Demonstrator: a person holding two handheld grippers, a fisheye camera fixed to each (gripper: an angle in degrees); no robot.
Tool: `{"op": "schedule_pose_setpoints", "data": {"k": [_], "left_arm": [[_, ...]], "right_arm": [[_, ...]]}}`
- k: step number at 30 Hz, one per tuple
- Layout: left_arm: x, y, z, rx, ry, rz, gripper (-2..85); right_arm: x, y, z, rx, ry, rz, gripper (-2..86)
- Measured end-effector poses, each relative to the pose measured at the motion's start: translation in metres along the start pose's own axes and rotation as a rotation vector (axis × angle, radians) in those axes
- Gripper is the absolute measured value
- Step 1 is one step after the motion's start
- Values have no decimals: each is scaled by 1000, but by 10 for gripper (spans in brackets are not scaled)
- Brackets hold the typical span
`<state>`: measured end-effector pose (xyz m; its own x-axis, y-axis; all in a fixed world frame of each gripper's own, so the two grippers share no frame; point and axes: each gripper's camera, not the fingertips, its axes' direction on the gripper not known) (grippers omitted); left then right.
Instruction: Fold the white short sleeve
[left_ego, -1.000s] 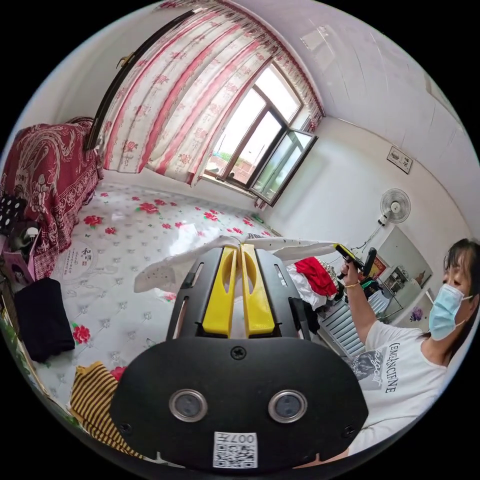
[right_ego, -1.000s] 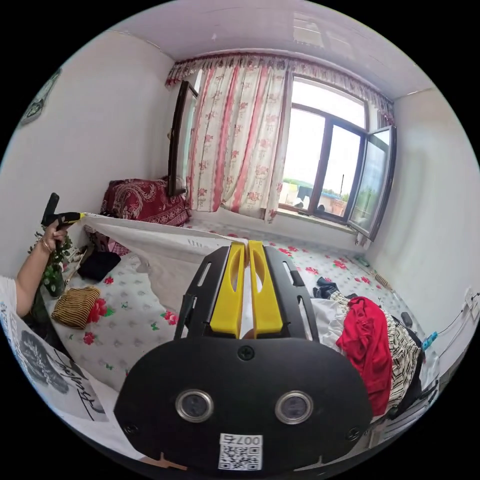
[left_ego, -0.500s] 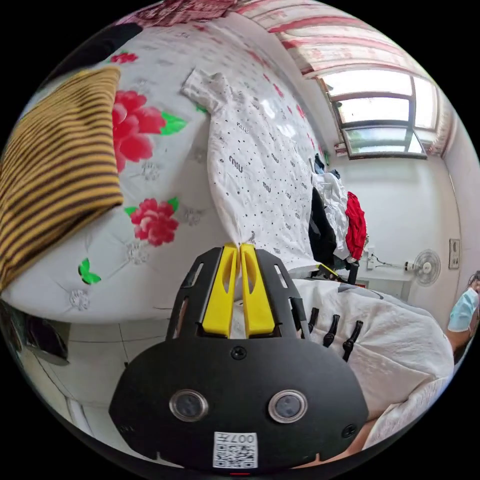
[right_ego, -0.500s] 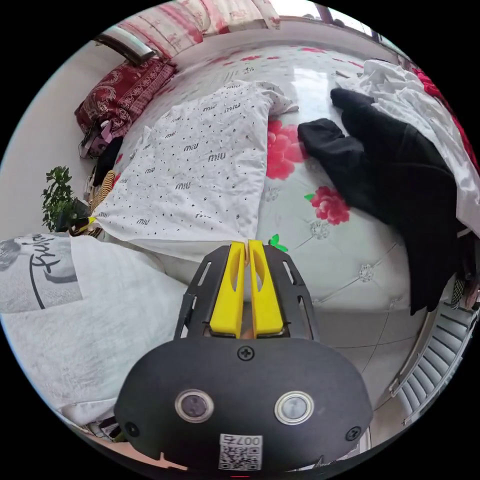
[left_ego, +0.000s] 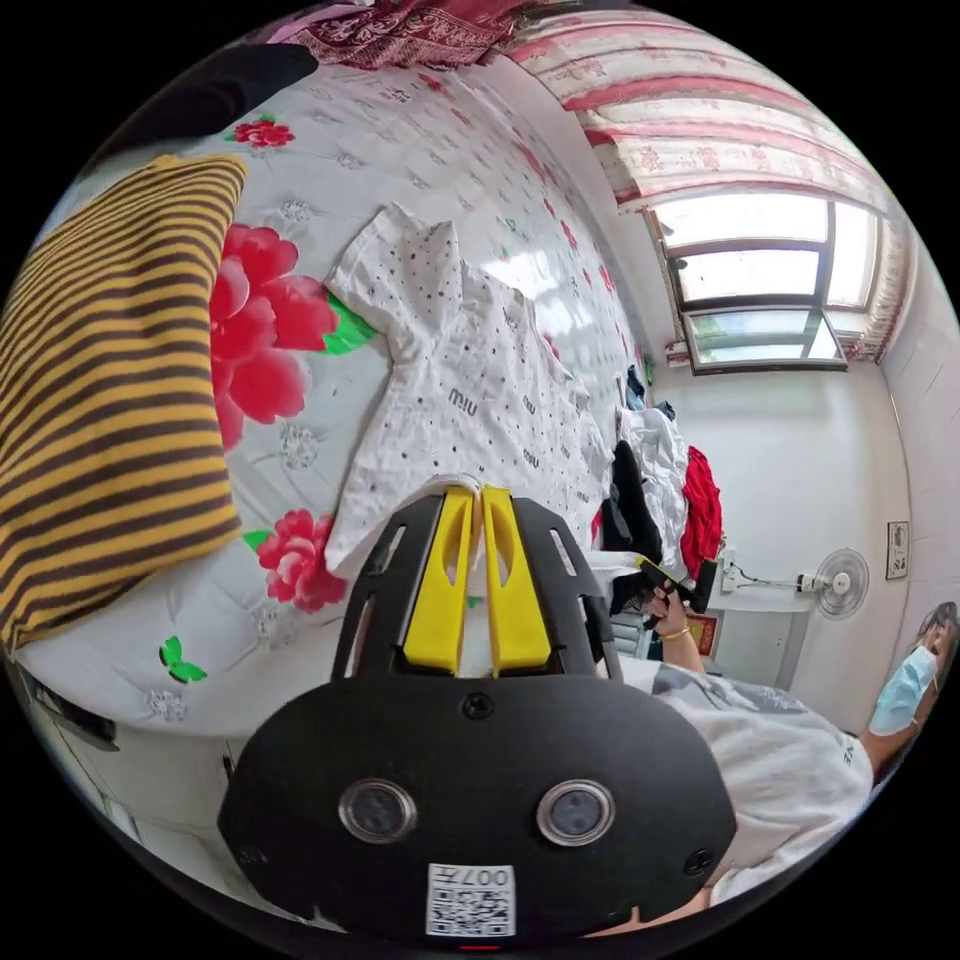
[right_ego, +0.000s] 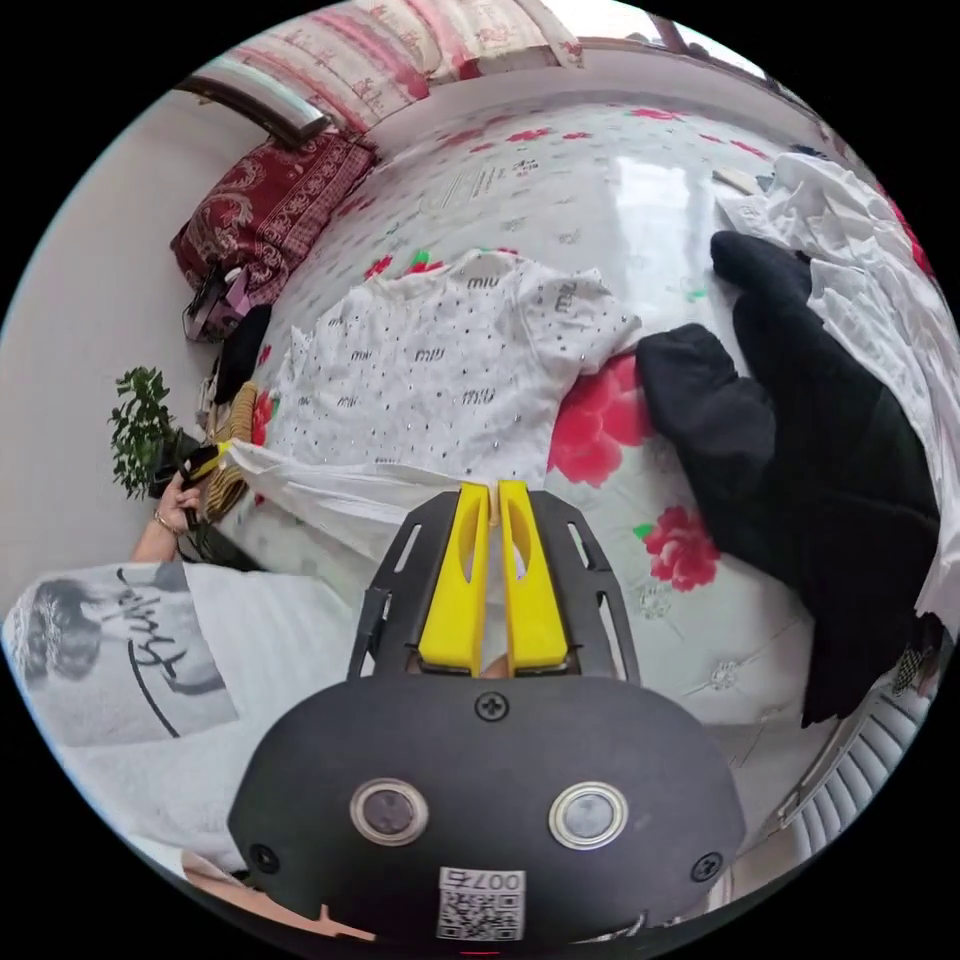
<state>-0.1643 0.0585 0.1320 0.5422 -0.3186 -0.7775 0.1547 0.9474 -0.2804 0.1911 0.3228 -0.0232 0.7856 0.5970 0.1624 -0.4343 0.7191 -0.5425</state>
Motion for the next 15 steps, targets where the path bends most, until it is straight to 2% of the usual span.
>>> {"op": "schedule_pose_setpoints", "data": {"k": [3,6,11,15], "left_arm": [[8,-18,0,68,-35,-49,74],[19,-15,-2,72,-146,-2,80],[21,10,26,-91,-303,72,83],[29,22,65,-212,-436,132,80]], "right_arm": [[6,-24,6,24,9,74,41],[10,-18,24,-32,35,82,52],[19,20,66,-173,65,89,50],[14,24,80,-212,77,61,35]]}}
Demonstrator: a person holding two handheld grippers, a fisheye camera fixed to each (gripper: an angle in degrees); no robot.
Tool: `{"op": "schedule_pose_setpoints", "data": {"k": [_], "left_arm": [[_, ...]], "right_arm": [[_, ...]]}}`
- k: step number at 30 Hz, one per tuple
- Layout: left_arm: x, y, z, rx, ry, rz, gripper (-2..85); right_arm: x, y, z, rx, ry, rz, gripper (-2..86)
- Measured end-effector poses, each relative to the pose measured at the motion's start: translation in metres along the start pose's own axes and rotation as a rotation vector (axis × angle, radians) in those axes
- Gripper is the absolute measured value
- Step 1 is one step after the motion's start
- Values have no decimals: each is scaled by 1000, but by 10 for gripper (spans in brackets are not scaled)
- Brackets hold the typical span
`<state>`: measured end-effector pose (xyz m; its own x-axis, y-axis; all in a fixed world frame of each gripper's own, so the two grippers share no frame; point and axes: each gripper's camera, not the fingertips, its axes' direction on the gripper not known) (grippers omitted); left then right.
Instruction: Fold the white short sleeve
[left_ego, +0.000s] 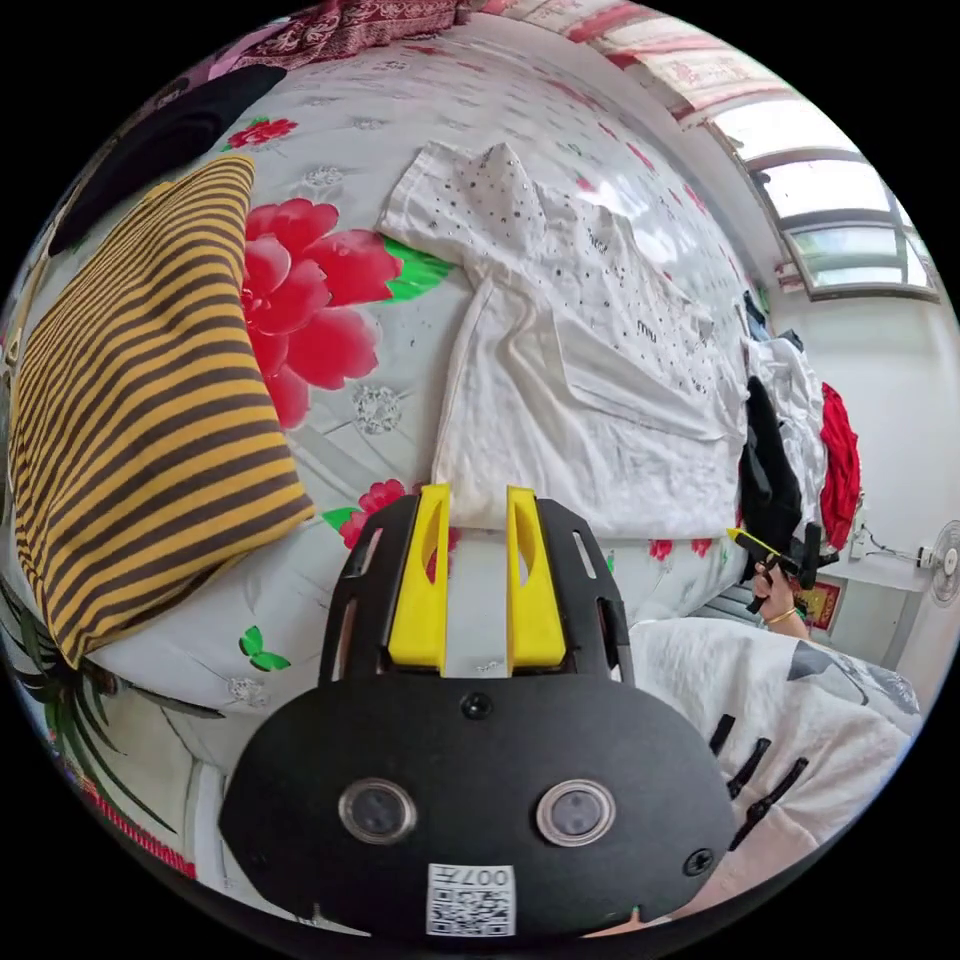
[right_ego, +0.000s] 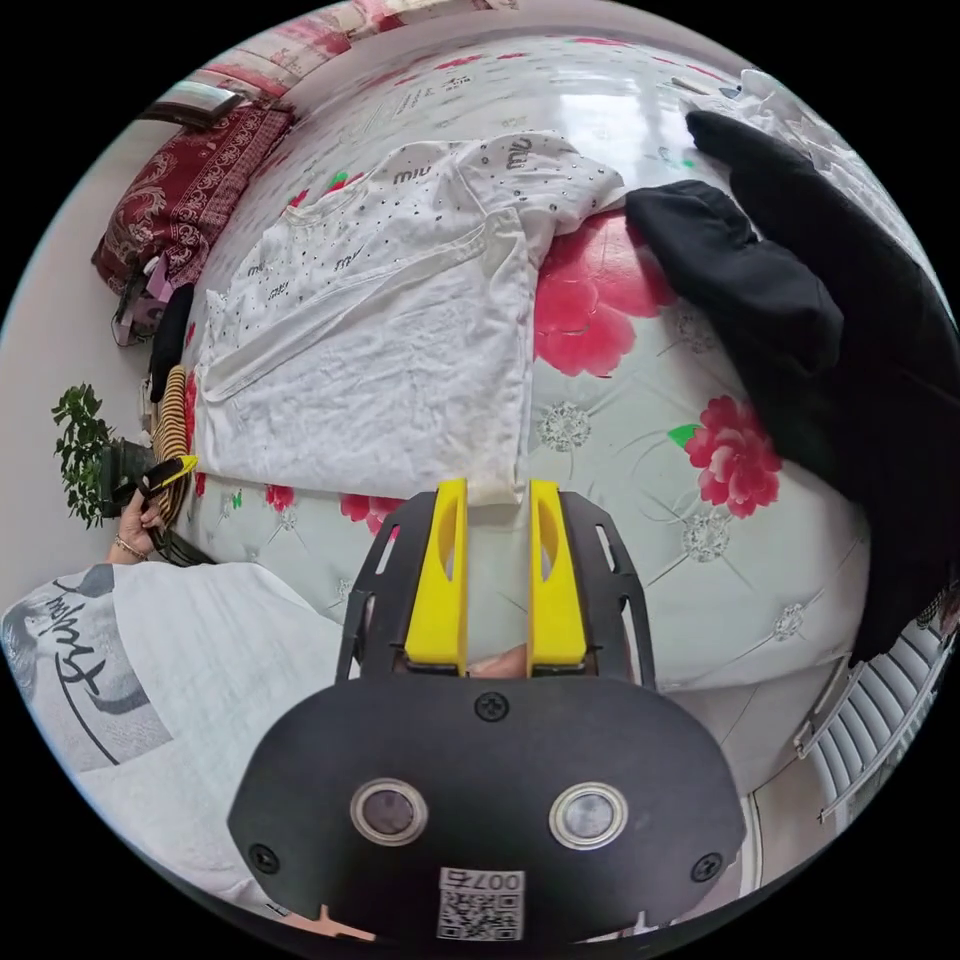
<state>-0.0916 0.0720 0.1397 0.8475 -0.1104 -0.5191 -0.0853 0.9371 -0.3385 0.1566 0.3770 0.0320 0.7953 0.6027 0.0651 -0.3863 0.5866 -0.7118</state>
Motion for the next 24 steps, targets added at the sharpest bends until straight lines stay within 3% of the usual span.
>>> {"op": "schedule_pose_setpoints", "data": {"k": [4,8,13,18,24], "left_arm": [[28,-8,6,-2,-210,84,5],[34,-9,-6,-50,-215,143,-8],[3,19,-76,117,199,52,-10],[-24,-13,-76,69,384,-47,-10],[14,-106,-181,277,482,39,-10]], "right_arm": [[-18,-12,6,-45,82,-84,13],[-19,-6,-23,-20,71,-177,1],[9,23,-81,124,-174,-166,-2],[39,-16,-94,80,-259,-93,-2],[-17,-98,-217,334,-174,-260,-3]]}}
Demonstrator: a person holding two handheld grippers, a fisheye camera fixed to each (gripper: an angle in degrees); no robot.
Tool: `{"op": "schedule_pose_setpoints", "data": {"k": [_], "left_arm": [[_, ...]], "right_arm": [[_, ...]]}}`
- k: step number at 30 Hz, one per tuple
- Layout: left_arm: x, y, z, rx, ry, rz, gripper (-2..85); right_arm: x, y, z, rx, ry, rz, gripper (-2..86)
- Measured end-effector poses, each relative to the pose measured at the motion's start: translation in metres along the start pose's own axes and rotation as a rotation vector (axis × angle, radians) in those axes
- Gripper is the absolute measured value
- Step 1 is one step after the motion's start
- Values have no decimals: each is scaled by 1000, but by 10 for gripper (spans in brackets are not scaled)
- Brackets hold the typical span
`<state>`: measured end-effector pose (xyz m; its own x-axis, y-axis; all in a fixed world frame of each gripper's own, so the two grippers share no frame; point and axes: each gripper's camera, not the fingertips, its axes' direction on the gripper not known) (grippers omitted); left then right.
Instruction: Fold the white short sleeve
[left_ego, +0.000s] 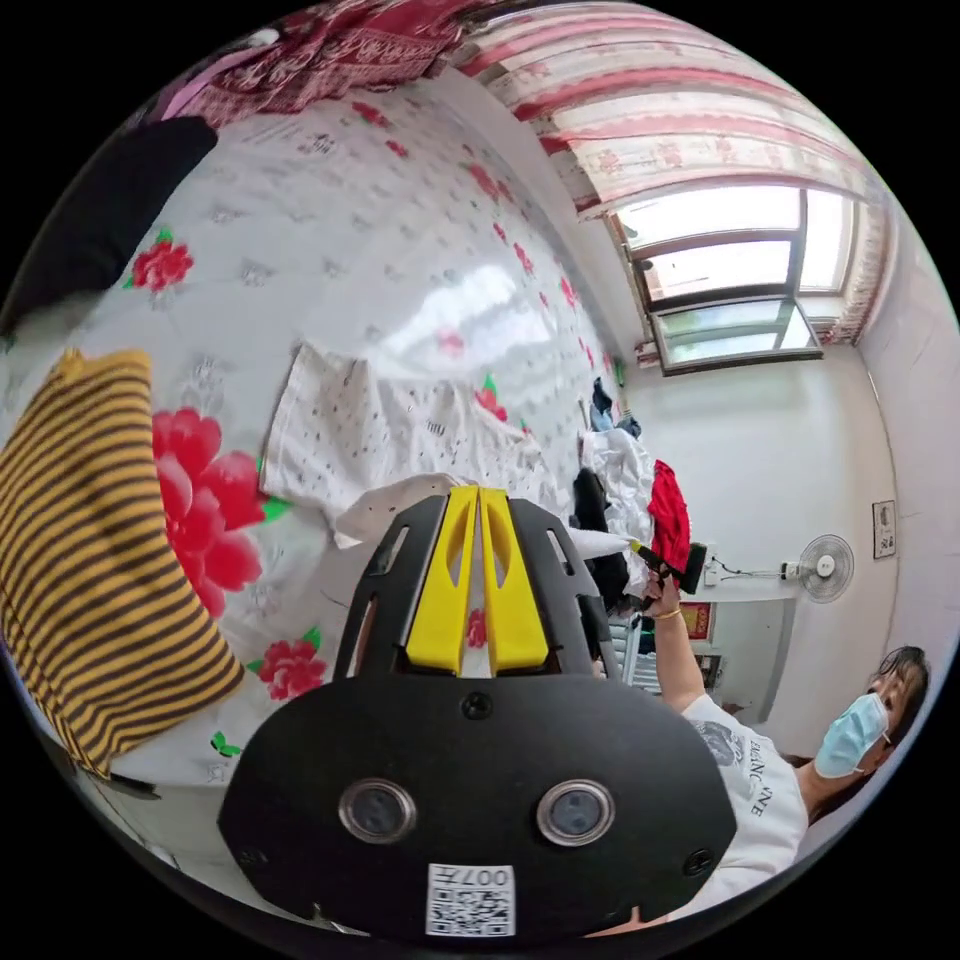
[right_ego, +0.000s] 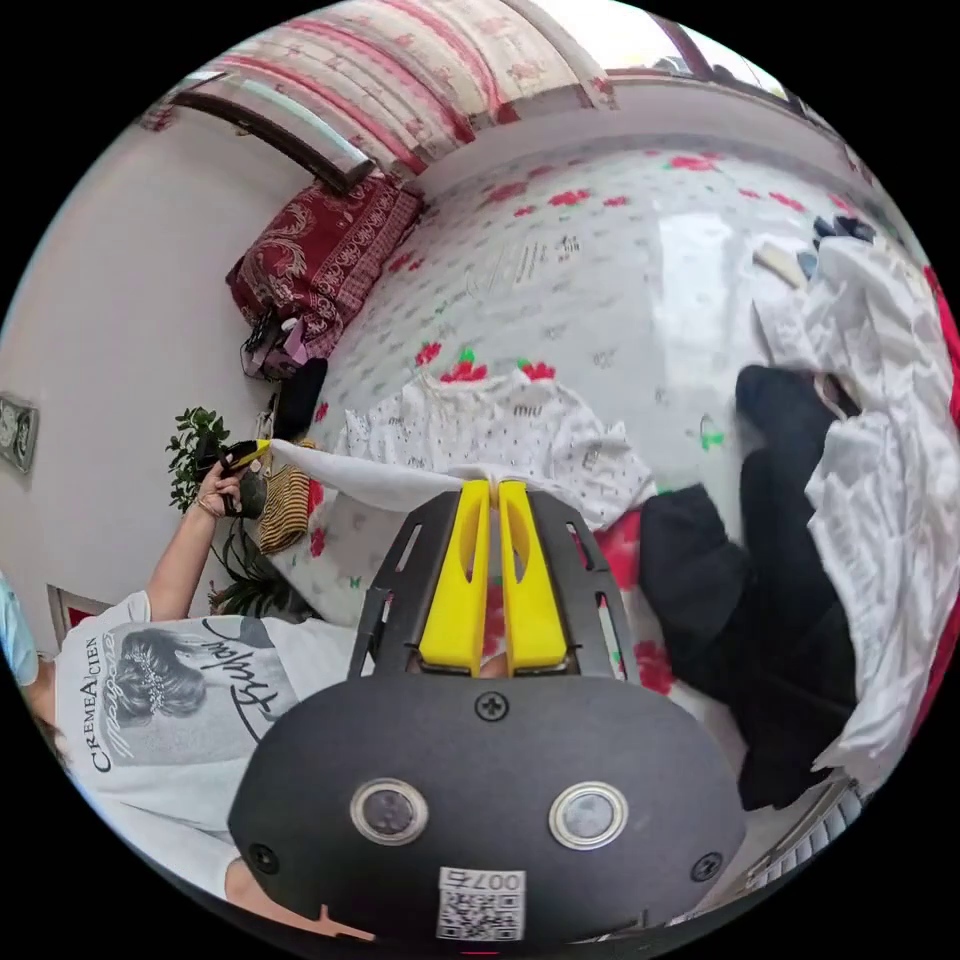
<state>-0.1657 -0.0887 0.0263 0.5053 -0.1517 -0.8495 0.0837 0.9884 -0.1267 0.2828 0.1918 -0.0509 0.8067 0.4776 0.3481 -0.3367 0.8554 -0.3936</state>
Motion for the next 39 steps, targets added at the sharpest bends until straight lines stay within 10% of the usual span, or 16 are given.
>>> {"op": "schedule_pose_setpoints", "data": {"k": [11,19,24,34,39], "left_arm": [[69,58,-36,-70,-161,303,-10],[-89,202,76,-462,-443,-108,-9],[-106,238,43,-239,-219,-207,-8],[-31,168,132,-358,-340,219,106],[-28,160,170,-455,-574,280,29]], "right_arm": [[-79,67,-18,-40,283,-330,-2],[-35,204,150,-497,271,-31,-2],[-42,238,148,-551,274,-45,-3],[-41,229,140,-533,268,12,-3],[-41,231,126,-500,263,32,-2]]}}
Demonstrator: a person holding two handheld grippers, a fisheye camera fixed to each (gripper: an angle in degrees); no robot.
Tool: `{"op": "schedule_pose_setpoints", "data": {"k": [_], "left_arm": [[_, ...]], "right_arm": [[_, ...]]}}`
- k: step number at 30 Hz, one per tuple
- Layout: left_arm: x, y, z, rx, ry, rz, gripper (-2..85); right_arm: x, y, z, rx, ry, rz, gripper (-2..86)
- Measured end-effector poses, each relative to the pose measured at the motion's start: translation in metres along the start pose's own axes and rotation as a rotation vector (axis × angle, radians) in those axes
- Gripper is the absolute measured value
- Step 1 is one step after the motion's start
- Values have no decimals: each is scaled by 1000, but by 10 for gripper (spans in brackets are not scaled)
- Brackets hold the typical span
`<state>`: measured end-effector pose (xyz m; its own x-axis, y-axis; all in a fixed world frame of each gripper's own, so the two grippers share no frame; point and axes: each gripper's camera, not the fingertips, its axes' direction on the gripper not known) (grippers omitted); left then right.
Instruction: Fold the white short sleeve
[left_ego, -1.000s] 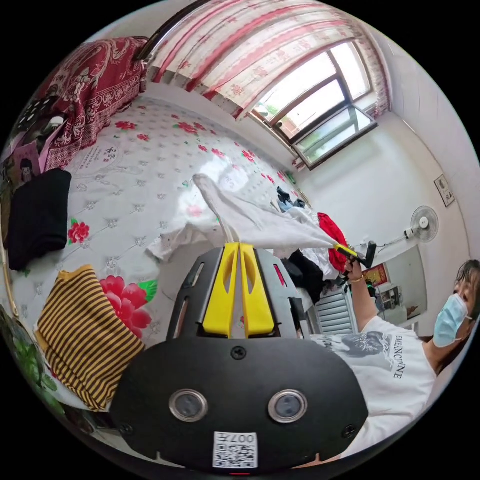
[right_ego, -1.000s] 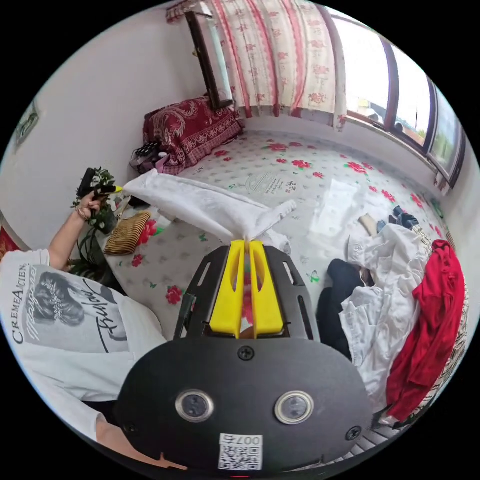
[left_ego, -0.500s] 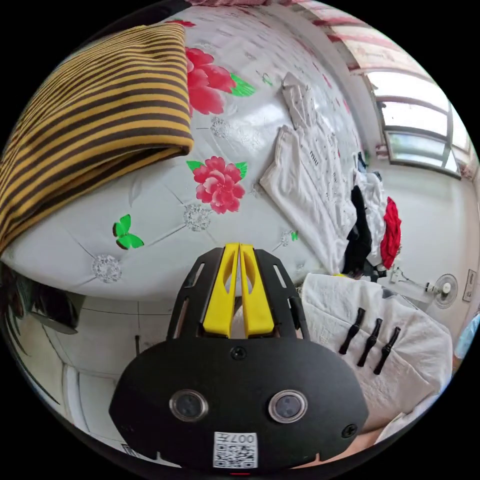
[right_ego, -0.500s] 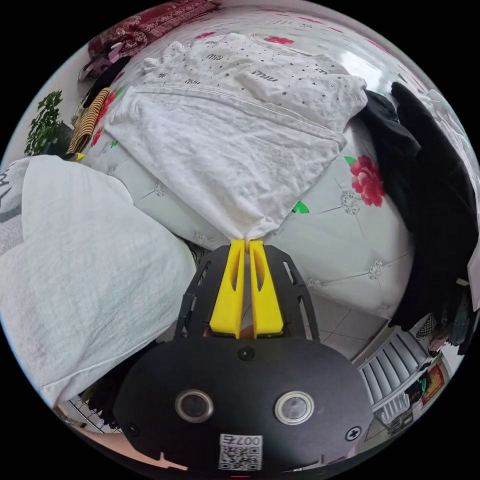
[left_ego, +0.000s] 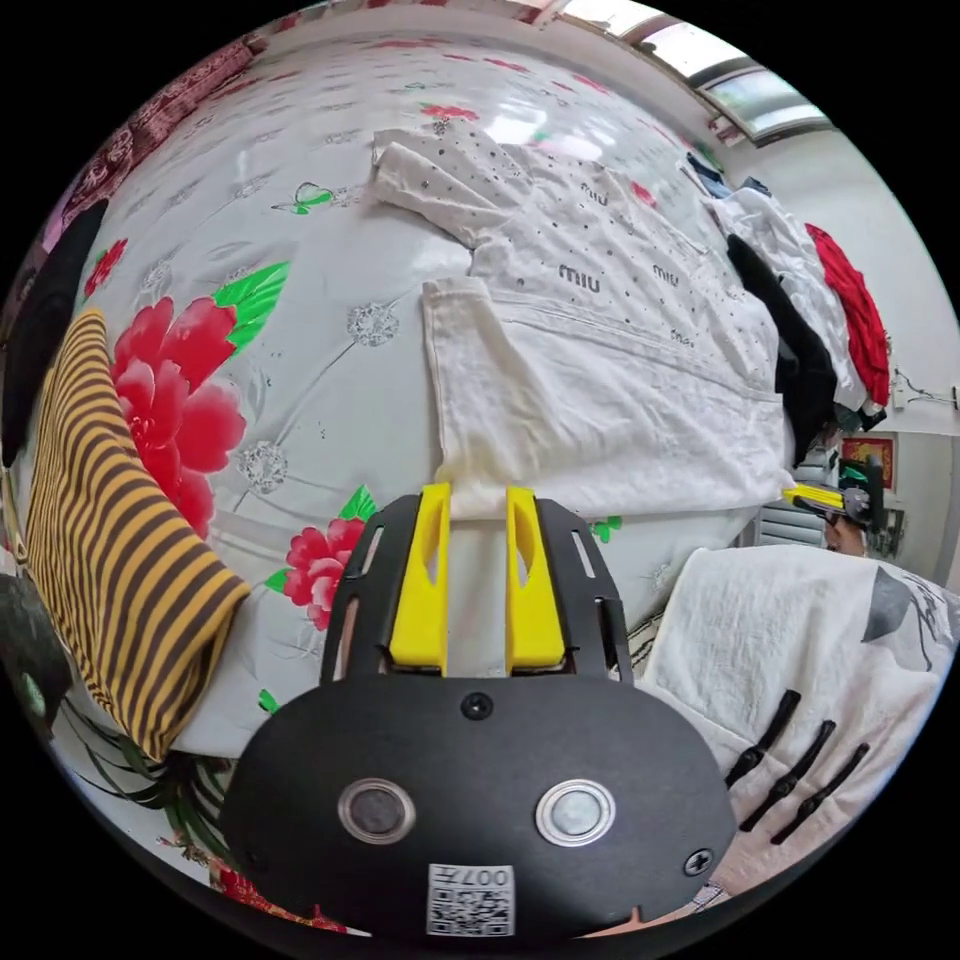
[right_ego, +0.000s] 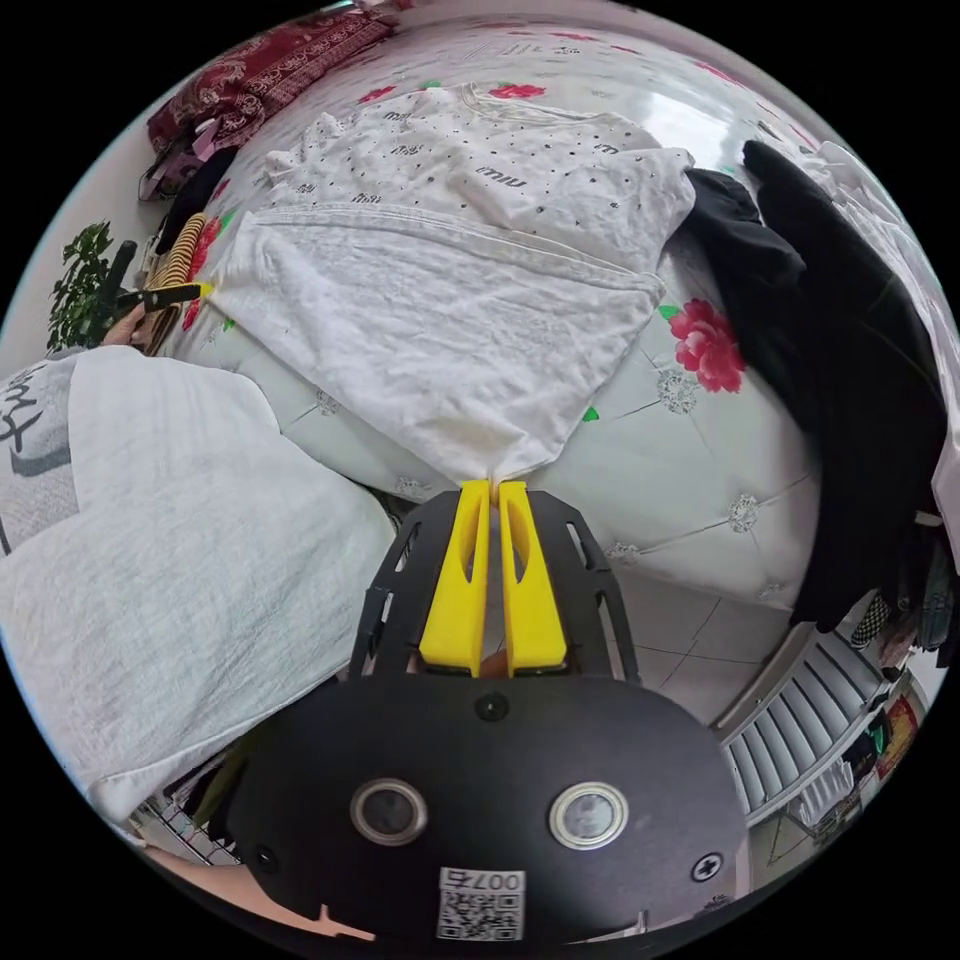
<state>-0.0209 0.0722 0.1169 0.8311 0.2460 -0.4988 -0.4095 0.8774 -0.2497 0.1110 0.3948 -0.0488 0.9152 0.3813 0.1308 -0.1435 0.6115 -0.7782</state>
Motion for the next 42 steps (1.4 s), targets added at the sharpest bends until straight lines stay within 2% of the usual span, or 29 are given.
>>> {"op": "schedule_pose_setpoints", "data": {"k": [3,8,11,13,15,17,19,20,23,25,28,30,34,37,42], "left_arm": [[1,-8,6,-31,101,55,-5],[-25,8,-20,109,223,-11,-6],[-38,26,-28,159,184,-5,6],[-39,25,-15,91,161,31,74],[-33,18,0,37,148,64,93],[-26,11,12,4,85,81,83],[-21,4,16,-20,-39,92,3],[-21,2,17,-31,-37,102,0],[-38,-3,8,-51,155,102,-8],[-68,5,-25,77,431,38,-9],[-100,26,-80,252,675,29,-10],[-113,40,-116,338,745,50,-10],[-126,62,-199,489,741,135,-10],[-137,54,-229,556,688,107,-10],[-164,-19,-226,502,673,-45,-10]], "right_arm": [[5,2,-14,41,-21,15,-2],[19,11,-53,193,-110,41,-3],[27,16,-53,204,-139,56,-3],[28,17,-45,176,-132,57,-3],[27,18,-39,155,-132,52,-3],[26,21,-36,150,-128,47,-3],[27,25,-39,158,-128,44,-3],[29,29,-42,164,-134,44,-3],[38,38,-57,200,-184,44,-2],[43,43,-75,243,-229,33,-2],[47,52,-115,321,-291,-14,-2],[48,53,-141,342,-305,-51,-2],[46,41,-201,400,-273,-139,-2],[45,8,-231,438,-265,-185,-3],[37,-88,-261,422,-175,-167,-3]]}}
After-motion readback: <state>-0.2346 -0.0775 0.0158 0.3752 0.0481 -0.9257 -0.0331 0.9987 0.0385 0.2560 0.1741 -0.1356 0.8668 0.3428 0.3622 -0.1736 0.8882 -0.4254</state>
